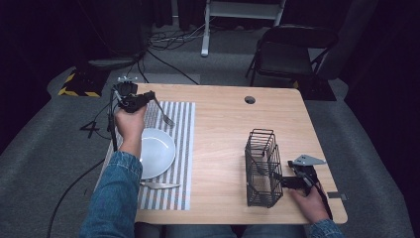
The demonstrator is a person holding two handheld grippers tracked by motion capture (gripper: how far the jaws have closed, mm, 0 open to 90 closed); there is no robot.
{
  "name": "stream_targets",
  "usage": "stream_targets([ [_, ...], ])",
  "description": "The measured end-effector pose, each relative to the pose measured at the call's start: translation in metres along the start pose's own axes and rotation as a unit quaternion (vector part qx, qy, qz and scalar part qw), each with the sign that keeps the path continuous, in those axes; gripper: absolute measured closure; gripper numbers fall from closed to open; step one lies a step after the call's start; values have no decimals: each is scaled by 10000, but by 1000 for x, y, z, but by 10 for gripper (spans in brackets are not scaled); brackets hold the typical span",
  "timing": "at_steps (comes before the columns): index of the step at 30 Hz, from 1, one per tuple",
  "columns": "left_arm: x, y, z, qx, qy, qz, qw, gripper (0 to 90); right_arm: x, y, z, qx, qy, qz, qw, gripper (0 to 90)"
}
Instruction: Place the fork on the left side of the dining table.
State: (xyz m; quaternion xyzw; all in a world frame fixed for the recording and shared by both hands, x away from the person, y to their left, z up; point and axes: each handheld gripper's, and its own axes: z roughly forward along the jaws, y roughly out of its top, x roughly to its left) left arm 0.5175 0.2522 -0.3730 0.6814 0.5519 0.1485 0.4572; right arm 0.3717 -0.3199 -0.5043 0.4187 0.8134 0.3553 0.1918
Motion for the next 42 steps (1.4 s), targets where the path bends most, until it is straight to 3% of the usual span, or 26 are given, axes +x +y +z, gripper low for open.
stream_targets([
  [7, 3, -1, 1, 28, 31, -19, 10000, 857, 0, 0, 0, 0, 1, 0, 10000, 183],
  [15, 13, -4, -2, 47, 80, -220, 9997, 842, 0, 0, 0, 2, -4, 2, 10000, 181],
  [20, 22, -8, -4, 93, 52, -564, 9983, 696, 0, 0, 0, 1, -6, 4, 10000, 180],
  [32, 33, -14, -8, 245, 246, -603, 9976, 605, 0, 0, 0, 2, -6, 3, 10000, 180],
  [42, 52, -21, -5, 340, 387, -828, 9952, 569, 0, 0, 0, 1, -7, 4, 10000, 180],
])
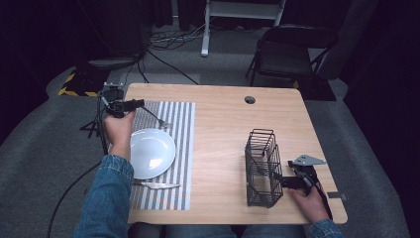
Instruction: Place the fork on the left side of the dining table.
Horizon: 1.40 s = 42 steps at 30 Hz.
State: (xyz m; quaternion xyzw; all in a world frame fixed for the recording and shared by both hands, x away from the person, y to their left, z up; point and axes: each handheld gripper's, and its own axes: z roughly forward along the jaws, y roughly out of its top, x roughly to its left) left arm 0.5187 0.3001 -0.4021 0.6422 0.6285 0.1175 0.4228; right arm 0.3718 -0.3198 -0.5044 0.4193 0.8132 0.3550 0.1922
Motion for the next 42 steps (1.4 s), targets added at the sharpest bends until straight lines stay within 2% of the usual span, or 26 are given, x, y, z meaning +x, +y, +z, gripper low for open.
stream_targets([
  [8, 14, -4, 2, 132, 35, -84, 9999, 566, 0, 0, 0, 4, -10, 13, 10000, 179],
  [17, 31, -10, 9, 176, -1, -355, 9992, 563, 0, 0, 0, 3, -20, 24, 10000, 179],
  [20, 37, -11, 15, 192, -67, -507, 9985, 558, 0, 0, 0, 3, -19, 25, 10000, 179],
  [22, 39, -11, 19, 224, -85, -534, 9983, 556, 0, 0, 0, 4, -19, 24, 10000, 179],
  [29, 45, -13, 28, 354, 94, -500, 9981, 525, 0, 0, 0, 3, -19, 25, 10000, 179],
  [34, 48, -14, 27, 437, 347, -381, 9977, 516, 0, 0, 0, 3, -19, 24, 10000, 179],
  [37, 49, -15, 26, 461, 449, -428, 9970, 512, 0, 0, 0, 3, -18, 26, 10000, 179],
  [42, 52, -16, 23, 484, 677, -345, 9959, 484, 0, 0, 0, 3, -19, 25, 10000, 179],
])
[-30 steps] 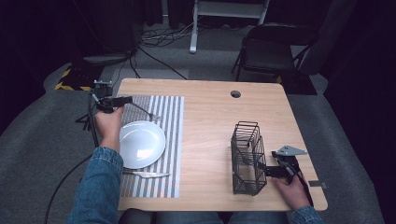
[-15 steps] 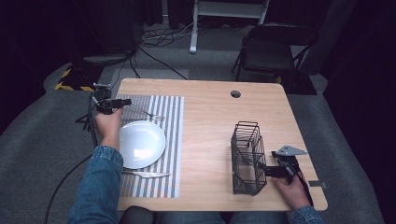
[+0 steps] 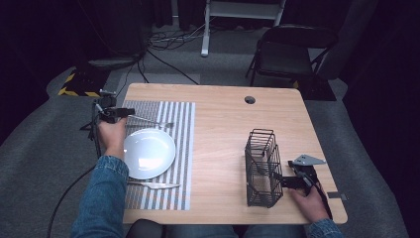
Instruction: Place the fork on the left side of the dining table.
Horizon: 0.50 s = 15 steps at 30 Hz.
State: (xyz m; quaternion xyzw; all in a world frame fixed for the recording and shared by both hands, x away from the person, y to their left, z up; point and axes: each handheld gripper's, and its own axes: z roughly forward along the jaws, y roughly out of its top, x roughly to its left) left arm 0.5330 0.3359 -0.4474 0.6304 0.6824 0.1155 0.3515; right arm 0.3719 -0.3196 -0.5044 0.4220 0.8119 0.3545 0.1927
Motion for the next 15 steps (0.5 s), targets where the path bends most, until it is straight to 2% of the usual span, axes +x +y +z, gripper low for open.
stream_targets([
  [5, 4, 0, -5, -124, -21, -106, 9999, 477, 0, 0, 0, 1, 1, -1, 10000, 179],
  [10, -2, -1, -13, -163, 5, 23, 9999, 478, 0, 0, 0, 1, 3, 0, 10000, 178],
  [15, -13, -2, -29, -291, -58, 225, 9993, 478, 0, 0, 0, 2, 3, 1, 10000, 178],
])
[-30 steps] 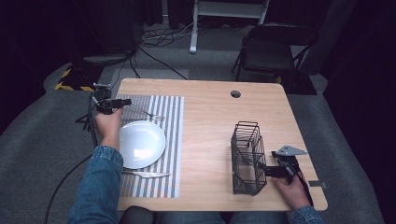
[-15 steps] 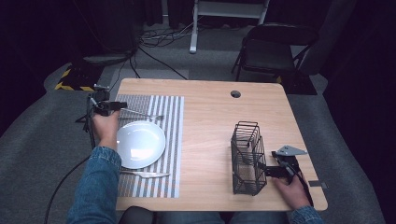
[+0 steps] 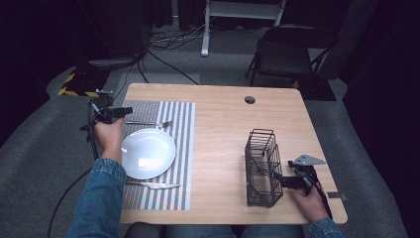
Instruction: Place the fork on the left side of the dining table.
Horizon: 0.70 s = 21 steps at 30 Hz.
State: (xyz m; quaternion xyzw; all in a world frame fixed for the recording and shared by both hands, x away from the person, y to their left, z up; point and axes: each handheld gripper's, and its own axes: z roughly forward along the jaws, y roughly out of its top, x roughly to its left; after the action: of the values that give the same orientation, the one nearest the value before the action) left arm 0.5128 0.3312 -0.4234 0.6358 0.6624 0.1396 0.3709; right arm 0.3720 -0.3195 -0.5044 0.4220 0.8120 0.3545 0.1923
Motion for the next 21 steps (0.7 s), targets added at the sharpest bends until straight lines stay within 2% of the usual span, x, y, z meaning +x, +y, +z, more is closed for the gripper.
stream_targets([
  [7, -21, 0, -29, -198, -127, 320, 9992, 478, 0, 0, 0, 6, -1, 4, 10000, 176],
  [11, -35, -2, -45, -308, -222, 574, 9976, 478, 0, 0, 0, 5, 0, 4, 10000, 176],
  [21, -69, -11, -82, -530, -510, 932, 9929, 475, 0, 0, 0, 6, 0, 3, 10000, 176],
])
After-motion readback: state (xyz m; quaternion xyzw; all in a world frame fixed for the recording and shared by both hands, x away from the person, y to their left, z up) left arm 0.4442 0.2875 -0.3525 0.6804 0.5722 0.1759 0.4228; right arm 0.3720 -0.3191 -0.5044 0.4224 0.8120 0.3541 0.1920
